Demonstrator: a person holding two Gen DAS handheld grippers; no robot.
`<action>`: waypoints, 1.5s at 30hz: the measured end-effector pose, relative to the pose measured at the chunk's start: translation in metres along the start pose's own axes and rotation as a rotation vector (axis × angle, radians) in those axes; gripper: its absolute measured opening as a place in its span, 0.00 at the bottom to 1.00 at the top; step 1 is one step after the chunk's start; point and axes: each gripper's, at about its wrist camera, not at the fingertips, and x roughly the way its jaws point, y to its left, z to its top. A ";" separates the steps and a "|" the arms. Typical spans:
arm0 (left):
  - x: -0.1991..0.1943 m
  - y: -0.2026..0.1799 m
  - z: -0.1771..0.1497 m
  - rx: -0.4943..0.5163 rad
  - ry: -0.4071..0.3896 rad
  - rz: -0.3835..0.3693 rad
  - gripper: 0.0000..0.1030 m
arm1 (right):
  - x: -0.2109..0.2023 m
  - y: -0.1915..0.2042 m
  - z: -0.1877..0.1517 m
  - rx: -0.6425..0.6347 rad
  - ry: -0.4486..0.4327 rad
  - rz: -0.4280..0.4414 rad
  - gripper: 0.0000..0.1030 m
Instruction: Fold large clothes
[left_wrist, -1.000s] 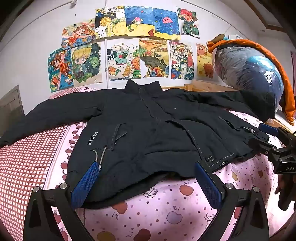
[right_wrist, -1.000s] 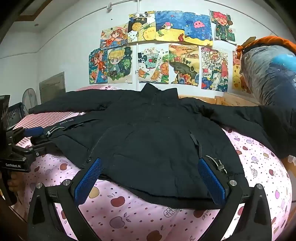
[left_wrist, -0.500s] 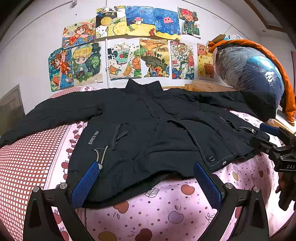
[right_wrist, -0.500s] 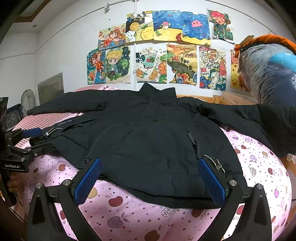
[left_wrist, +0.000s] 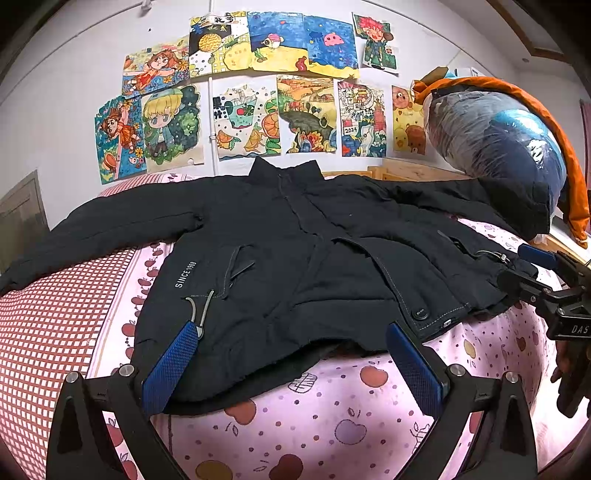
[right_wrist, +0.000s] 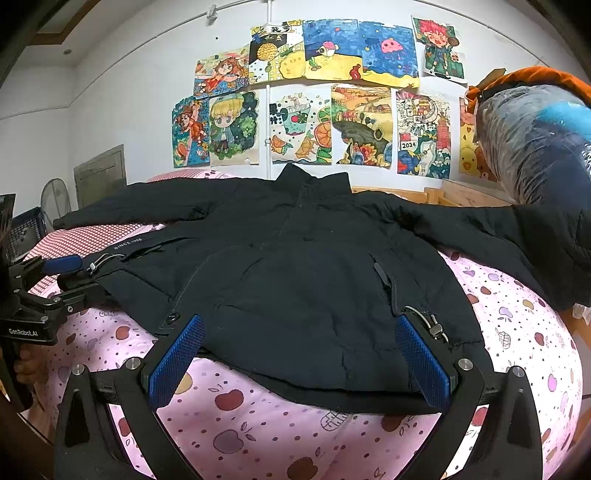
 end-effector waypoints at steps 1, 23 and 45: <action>0.000 0.000 0.000 0.001 0.000 0.000 1.00 | 0.000 0.000 0.000 0.000 0.000 0.000 0.99; 0.000 0.000 0.000 0.001 0.000 0.004 1.00 | 0.003 -0.004 -0.004 0.014 0.004 -0.006 0.99; 0.000 0.001 -0.001 0.002 0.002 0.004 1.00 | 0.004 -0.006 -0.005 0.018 0.007 -0.005 0.99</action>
